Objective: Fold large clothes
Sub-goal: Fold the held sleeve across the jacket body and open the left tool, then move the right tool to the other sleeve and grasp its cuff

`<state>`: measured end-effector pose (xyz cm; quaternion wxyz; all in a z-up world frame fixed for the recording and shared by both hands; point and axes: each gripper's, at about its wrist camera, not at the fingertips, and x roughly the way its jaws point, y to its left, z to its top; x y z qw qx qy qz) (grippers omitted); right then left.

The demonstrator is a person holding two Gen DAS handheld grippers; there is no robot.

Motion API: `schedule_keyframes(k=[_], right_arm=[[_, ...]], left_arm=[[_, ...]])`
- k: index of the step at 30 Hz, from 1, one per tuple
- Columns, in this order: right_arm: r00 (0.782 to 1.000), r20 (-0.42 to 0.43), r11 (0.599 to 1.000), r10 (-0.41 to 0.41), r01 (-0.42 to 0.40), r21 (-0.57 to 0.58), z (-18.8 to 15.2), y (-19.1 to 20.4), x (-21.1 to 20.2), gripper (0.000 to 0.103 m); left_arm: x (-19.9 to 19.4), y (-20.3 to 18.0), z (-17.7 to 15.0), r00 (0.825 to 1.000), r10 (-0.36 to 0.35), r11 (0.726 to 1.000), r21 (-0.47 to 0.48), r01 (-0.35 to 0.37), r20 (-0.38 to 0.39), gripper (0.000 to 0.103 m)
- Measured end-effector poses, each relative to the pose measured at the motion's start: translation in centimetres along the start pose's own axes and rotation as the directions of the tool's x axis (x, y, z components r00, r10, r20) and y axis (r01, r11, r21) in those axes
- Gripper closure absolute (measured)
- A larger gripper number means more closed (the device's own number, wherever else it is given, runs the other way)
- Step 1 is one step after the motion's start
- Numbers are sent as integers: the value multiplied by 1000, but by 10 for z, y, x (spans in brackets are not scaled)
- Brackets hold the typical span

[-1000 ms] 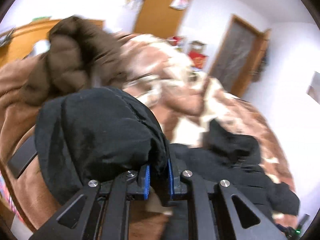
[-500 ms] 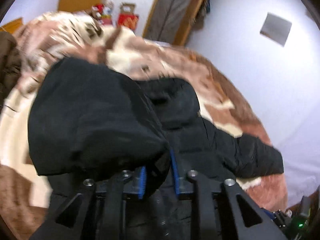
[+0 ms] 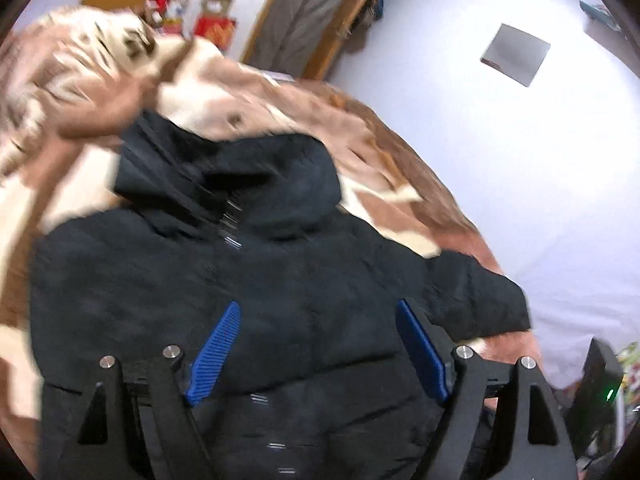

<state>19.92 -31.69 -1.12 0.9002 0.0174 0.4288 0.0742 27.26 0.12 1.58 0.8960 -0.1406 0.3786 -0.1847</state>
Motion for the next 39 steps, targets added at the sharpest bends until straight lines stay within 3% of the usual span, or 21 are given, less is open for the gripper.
schedule_keyframes(k=[2,4,5,7,9,13,16,21,23,25,28,30,33,37,39], right_arm=[[1000,9,1000,29,-29,-10,17,9,12,30],[999,16,999,38,-38,-31,34,17,28,35],[999,14,998,39,-38,-49,45,22,41,42],[998,3,996,55,-55,-70,63,29,66,49],[999,-20,996,40,-41,-78,80,34,94,58],[996,-91,999,1,-6,-53,101,26,154,60],[987,-160,999,-8,1,-44,92,15,191,60],[988,-155,998,-29,20,-62,82,14,199,60],[987,-159,999,-20,14,-35,89,12,185,60],[993,-119,999,-18,14,-35,90,12,162,60],[996,-84,999,11,-14,-38,75,13,130,60],[995,-101,998,15,-21,-56,60,16,131,60],[983,-181,998,-3,-8,-63,41,14,158,60],[981,-192,999,-2,-9,-52,43,11,157,60],[982,-190,998,-11,-1,-63,43,11,145,60]], left_arm=[[-10,23,8,995,92,996,6,-92,36,21],[-11,59,13,976,217,976,-12,-217,31,23],[-5,76,17,968,250,968,-22,-249,23,27],[6,110,21,947,320,946,-53,-320,-13,43],[24,133,22,932,360,930,-65,-362,-44,50],[55,165,4,903,417,904,-54,-424,-102,56],[78,172,-14,903,417,906,-34,-422,-107,56],[84,169,-21,897,431,901,-15,-434,-94,56],[70,166,-15,901,425,903,-28,-429,-90,58],[49,159,-11,917,394,918,-37,-396,-59,59],[20,145,-20,931,366,930,-32,-366,-13,59],[19,143,-31,934,356,934,-33,-357,-32,59],[45,149,-49,914,384,920,-26,-390,-129,58],[49,145,-48,901,409,907,-43,-419,-142,58],[41,138,-49,903,403,909,-47,-413,-151,59]])
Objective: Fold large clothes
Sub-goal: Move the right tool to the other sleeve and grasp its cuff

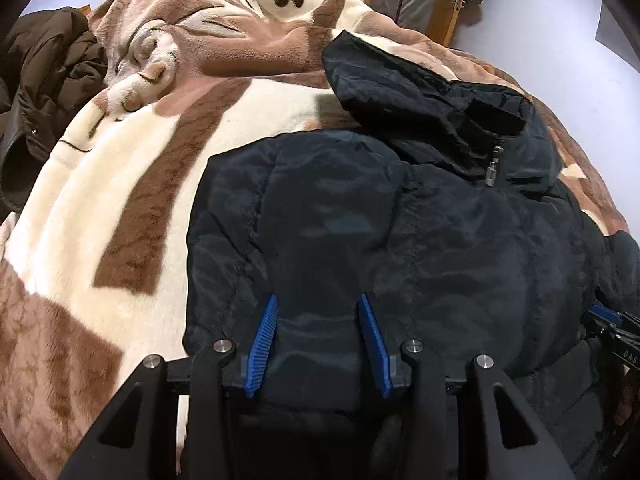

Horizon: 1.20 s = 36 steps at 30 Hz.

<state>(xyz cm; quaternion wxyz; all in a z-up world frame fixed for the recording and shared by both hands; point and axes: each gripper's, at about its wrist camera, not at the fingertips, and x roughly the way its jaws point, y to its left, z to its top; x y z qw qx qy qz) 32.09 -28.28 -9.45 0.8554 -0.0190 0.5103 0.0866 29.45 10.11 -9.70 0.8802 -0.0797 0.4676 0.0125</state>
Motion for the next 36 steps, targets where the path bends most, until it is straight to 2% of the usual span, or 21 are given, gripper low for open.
schedule_keyframes(k=[3,8,13,17,24,29,36], right_arm=[[999,38,1000,1,-2,12,-12,0,-31,60],[993,117,997,3,-12,72,-56,-4,-98,60],[990,141,992,26,-43,118,-97,-3,-147,59],[988,151,987,44,-67,150,-124,-3,-174,59],[986,165,982,17,-48,182,-144,-18,-194,59],[983,182,968,9,-54,246,-140,-39,-194,49],[984,178,929,-25,-43,368,-126,-88,-173,47]], left_arm=[[-31,-9,-12,999,-31,999,6,31,22,59],[-96,-33,-50,995,-84,996,24,83,54,58],[-150,-59,-94,989,-126,990,67,121,72,48],[-179,-75,-121,987,-144,986,89,138,73,47],[-197,-90,-137,987,-146,982,129,136,71,47],[-197,-89,-129,987,-133,984,130,121,85,47],[-174,-84,-103,991,-90,987,143,76,96,45]])
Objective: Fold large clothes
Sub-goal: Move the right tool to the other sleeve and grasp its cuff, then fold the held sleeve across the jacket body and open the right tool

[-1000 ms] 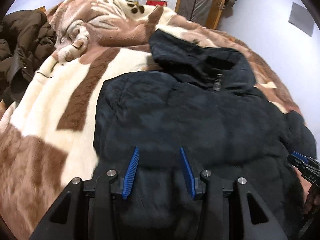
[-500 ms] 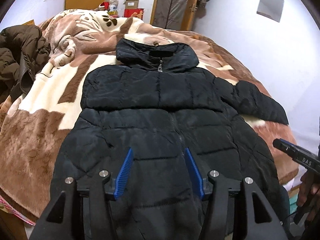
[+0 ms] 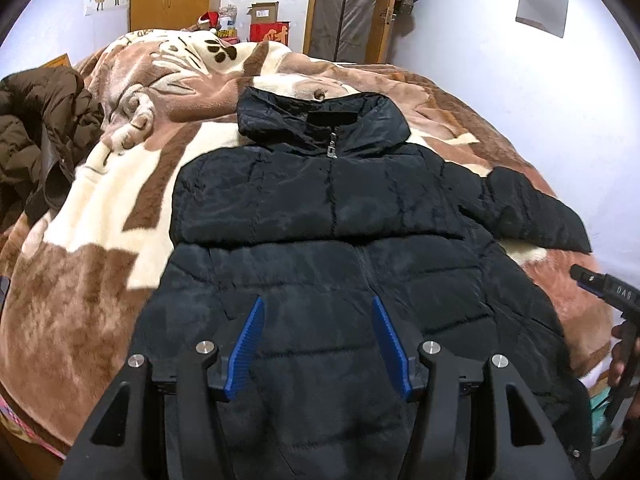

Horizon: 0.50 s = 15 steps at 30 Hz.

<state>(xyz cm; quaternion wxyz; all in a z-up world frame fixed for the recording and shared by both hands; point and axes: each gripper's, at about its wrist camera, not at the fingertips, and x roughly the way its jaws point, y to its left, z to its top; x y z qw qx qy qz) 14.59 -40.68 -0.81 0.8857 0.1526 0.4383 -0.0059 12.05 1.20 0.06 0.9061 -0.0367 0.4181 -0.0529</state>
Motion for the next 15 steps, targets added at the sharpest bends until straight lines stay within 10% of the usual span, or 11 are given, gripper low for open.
schedule_keyframes(k=[15], right_arm=[[996,5,915,-93,83,396,74,-153,93,40]], left_arm=[[93,23,40,997,69,997,-13,-70,-43,45]])
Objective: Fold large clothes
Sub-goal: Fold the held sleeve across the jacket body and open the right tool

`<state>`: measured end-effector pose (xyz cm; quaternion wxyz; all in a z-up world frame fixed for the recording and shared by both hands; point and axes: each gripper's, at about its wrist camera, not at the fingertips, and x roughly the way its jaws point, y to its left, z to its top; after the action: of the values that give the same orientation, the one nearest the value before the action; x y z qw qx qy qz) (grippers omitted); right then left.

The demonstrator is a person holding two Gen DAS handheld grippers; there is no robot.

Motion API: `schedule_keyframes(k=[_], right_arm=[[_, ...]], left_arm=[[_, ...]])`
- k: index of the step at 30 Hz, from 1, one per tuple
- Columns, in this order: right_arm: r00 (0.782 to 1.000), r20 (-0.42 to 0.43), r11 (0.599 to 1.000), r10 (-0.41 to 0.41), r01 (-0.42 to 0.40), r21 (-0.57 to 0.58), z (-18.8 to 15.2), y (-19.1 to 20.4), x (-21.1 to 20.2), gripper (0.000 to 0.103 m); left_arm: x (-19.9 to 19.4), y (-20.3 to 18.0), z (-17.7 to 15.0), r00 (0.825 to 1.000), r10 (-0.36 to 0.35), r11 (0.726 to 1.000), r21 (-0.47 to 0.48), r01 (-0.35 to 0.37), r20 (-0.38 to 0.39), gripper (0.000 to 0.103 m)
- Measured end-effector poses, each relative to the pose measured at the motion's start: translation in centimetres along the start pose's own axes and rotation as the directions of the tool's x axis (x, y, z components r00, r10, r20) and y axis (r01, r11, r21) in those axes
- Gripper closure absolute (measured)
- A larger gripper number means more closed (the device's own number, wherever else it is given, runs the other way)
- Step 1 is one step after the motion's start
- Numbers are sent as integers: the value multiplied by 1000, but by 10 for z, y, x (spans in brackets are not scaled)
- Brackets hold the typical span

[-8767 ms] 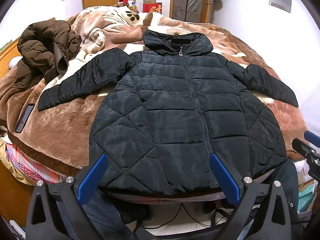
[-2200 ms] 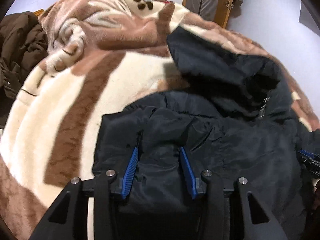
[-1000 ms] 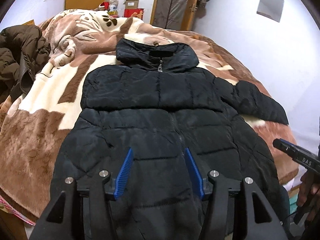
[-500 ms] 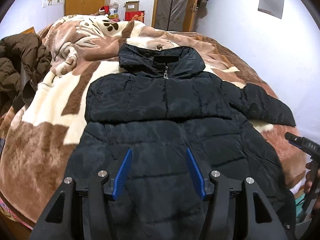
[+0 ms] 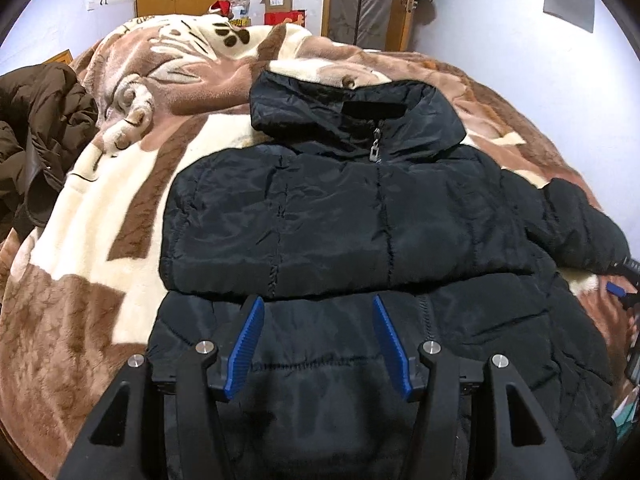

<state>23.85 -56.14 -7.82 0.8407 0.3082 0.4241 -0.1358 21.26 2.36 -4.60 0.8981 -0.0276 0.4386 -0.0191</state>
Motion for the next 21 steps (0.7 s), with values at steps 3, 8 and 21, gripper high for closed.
schedule_keyframes(k=[3,8,21], right_arm=[[999,29,997,30,-32,70,14,-14,8,40],[997,77,988,28,-39,151,34,-28,16,40],[975,200,988,97,-71,-135,30,62,-99,92]], left_arm=[[14,-1,0,1000,4,1000,-1,-4,-20,45],[29,-3,-1,999,9,1000,-5,-9,-44,45],[-7,7,4,1000,-6,999,-46,6,8,45]])
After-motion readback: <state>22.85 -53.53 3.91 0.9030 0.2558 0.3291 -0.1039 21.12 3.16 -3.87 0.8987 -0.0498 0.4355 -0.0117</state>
